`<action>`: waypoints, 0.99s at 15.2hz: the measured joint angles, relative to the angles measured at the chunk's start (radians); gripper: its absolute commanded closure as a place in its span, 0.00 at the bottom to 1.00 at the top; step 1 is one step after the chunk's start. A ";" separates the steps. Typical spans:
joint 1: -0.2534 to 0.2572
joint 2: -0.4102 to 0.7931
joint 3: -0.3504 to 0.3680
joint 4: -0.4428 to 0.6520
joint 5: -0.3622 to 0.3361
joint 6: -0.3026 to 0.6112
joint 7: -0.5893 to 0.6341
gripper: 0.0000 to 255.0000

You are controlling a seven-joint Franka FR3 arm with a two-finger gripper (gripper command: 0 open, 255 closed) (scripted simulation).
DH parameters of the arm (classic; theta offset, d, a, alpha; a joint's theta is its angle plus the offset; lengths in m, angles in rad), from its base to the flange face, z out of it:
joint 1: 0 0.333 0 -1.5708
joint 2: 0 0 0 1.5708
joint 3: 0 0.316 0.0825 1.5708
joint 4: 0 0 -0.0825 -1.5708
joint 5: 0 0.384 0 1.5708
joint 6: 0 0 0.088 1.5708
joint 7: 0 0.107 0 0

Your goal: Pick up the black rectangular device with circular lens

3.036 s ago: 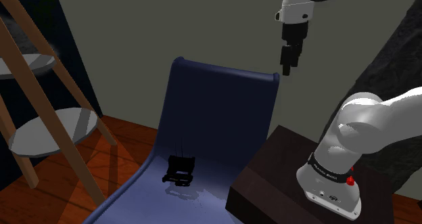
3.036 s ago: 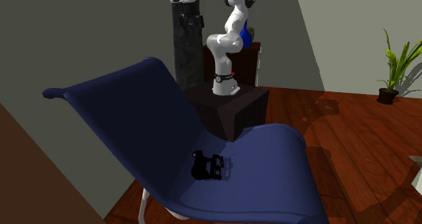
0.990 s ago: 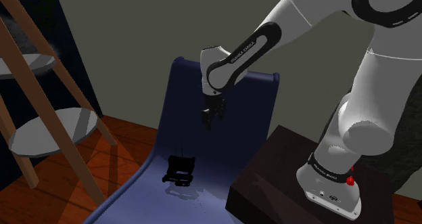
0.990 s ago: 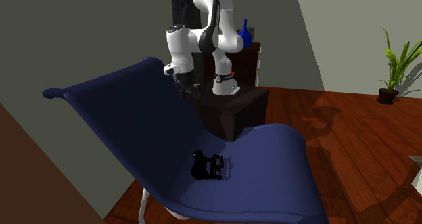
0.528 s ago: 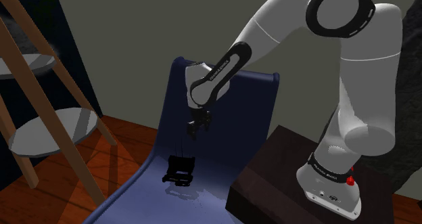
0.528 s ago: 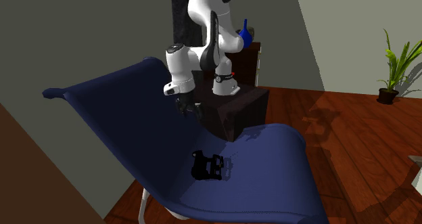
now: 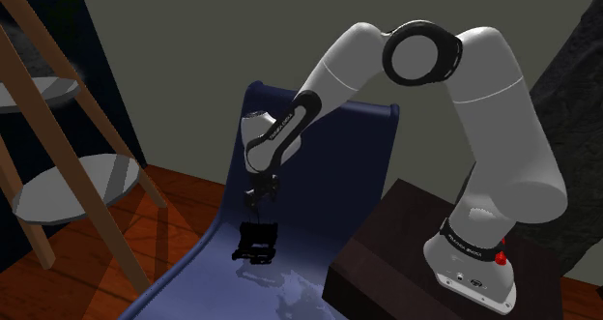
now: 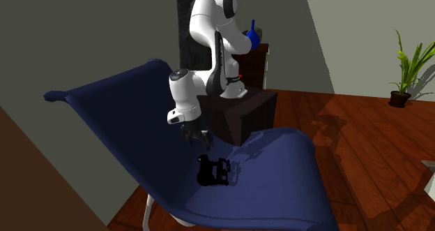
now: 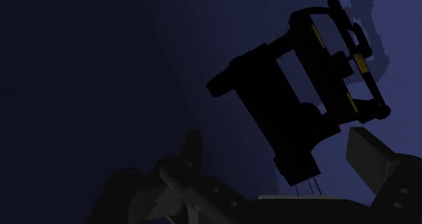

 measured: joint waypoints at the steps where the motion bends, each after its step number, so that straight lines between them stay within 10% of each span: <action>1: 0.008 0.041 0.001 0.045 -0.001 -0.001 0.006 0.00; 8: 0.047 0.292 0.003 0.354 -0.006 -0.037 0.025 0.00; 15: 0.052 0.375 -0.002 0.435 -0.009 -0.014 0.022 0.00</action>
